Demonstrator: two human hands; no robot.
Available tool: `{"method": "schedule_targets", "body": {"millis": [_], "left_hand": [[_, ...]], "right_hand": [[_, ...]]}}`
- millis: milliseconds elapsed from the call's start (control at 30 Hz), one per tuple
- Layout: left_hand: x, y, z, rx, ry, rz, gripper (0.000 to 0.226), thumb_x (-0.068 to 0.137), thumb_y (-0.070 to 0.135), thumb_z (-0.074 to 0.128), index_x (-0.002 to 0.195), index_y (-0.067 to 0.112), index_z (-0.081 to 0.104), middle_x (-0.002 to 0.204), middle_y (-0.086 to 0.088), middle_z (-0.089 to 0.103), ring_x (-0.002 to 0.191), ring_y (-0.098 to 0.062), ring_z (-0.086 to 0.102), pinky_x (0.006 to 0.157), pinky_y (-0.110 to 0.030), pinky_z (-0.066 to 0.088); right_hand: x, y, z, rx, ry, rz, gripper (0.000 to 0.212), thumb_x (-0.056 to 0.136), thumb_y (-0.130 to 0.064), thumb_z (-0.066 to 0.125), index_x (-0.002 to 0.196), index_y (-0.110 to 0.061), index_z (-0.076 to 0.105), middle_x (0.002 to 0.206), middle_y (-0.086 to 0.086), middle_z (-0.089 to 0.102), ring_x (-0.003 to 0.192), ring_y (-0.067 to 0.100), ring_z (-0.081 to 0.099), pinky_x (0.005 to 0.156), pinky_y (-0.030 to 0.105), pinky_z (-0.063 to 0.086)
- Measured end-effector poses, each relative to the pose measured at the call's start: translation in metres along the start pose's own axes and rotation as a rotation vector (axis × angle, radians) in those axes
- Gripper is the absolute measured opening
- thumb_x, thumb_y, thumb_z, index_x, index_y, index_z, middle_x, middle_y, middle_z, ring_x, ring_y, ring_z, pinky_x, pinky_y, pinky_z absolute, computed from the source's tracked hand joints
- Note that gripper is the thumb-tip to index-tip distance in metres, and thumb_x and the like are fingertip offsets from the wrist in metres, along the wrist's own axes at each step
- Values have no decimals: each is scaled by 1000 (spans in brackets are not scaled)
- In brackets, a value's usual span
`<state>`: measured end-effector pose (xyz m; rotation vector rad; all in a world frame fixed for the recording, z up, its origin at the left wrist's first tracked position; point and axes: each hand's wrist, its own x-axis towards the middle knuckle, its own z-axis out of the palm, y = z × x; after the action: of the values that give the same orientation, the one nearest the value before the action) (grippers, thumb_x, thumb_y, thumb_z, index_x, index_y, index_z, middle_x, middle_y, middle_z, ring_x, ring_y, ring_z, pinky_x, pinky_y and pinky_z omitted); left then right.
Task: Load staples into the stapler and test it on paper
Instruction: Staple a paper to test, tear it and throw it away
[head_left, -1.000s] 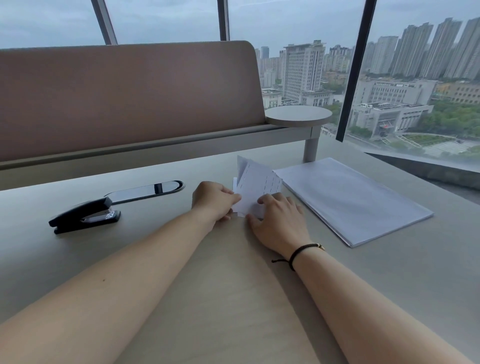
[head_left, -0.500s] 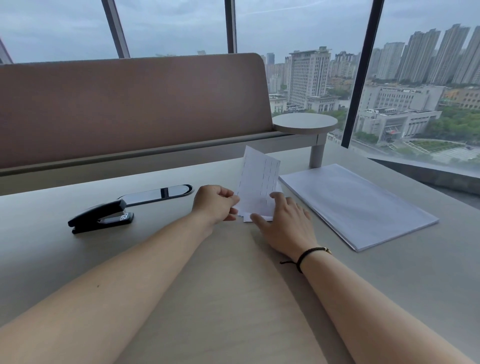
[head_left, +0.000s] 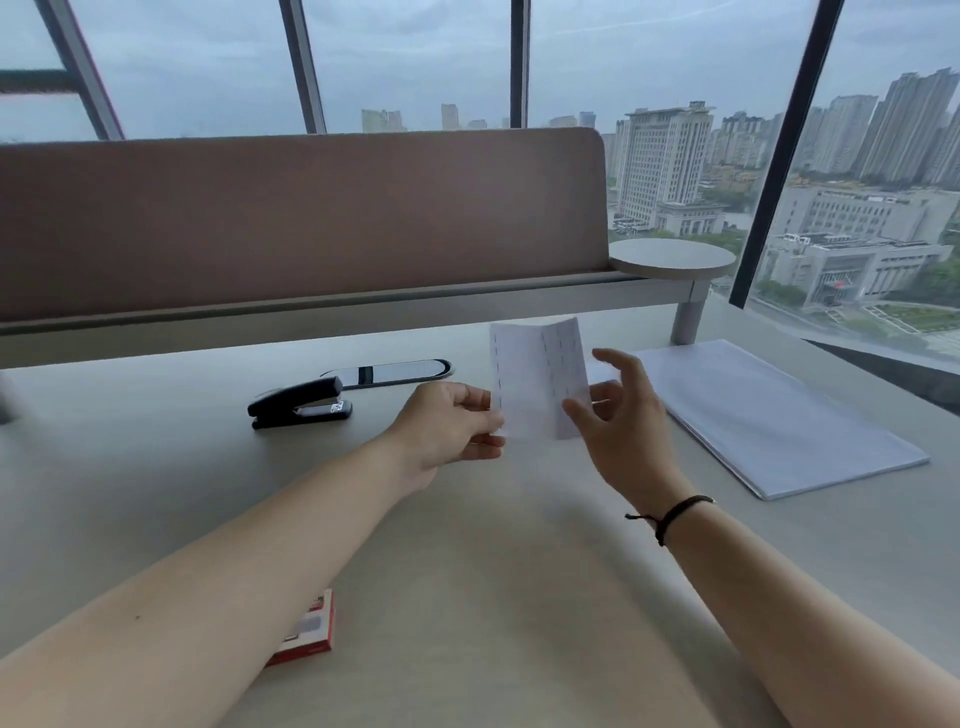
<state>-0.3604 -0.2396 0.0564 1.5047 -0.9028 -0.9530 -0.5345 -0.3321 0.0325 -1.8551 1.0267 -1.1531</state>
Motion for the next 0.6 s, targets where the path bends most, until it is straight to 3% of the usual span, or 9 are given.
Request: {"method": "schedule_targets", "body": {"millis": [67, 133, 267, 333, 433, 600], "left_hand": [[-22, 1, -14, 18, -23, 29, 6, 88, -4, 67, 90, 1, 65, 80, -11, 64, 63, -19, 66, 72, -33, 64], [-48, 1, -29, 40, -45, 45, 3, 88, -4, 67, 91, -4, 66, 78, -13, 66, 63, -18, 67, 72, -31, 63], [-101, -1, -51, 55, -80, 42, 12, 89, -3, 66, 99, -7, 70, 83, -15, 71, 67, -20, 68, 70, -29, 61], [-127, -4, -58, 46, -104, 34, 14, 89, -2, 66, 101, -5, 71, 89, -17, 72, 71, -21, 68, 70, -29, 60], [-164, -12, -65, 69, -126, 25, 17, 87, -2, 68, 103, -1, 71, 89, -15, 74, 71, -20, 66, 74, -33, 59], [-210, -23, -74, 154, -162, 29, 25, 87, 0, 69, 111, 7, 69, 95, -25, 73, 75, -25, 67, 78, -38, 59]], "right_hand": [[-10, -17, 3, 163, -75, 97, 60, 86, -14, 74, 137, -26, 44, 95, 8, 73, 84, 20, 71, 72, 30, 56], [-24, -32, 6, 359, -160, 195, 58, 83, -11, 77, 135, -20, 52, 103, 9, 76, 92, 26, 74, 78, 42, 61], [-61, -52, 10, 511, -339, 300, 24, 88, -9, 71, 111, -8, 72, 111, 15, 76, 105, 39, 71, 92, 56, 57], [-80, -60, 10, 535, -419, 345, 21, 90, -10, 68, 109, -4, 73, 110, 15, 77, 105, 36, 72, 96, 52, 56], [-108, -67, 9, 542, -512, 408, 23, 90, -10, 68, 110, 1, 72, 107, 14, 78, 99, 28, 75, 87, 38, 61], [-146, -68, 8, 507, -616, 425, 22, 90, -9, 68, 110, 0, 72, 108, 12, 78, 102, 27, 75, 86, 36, 61]]}}
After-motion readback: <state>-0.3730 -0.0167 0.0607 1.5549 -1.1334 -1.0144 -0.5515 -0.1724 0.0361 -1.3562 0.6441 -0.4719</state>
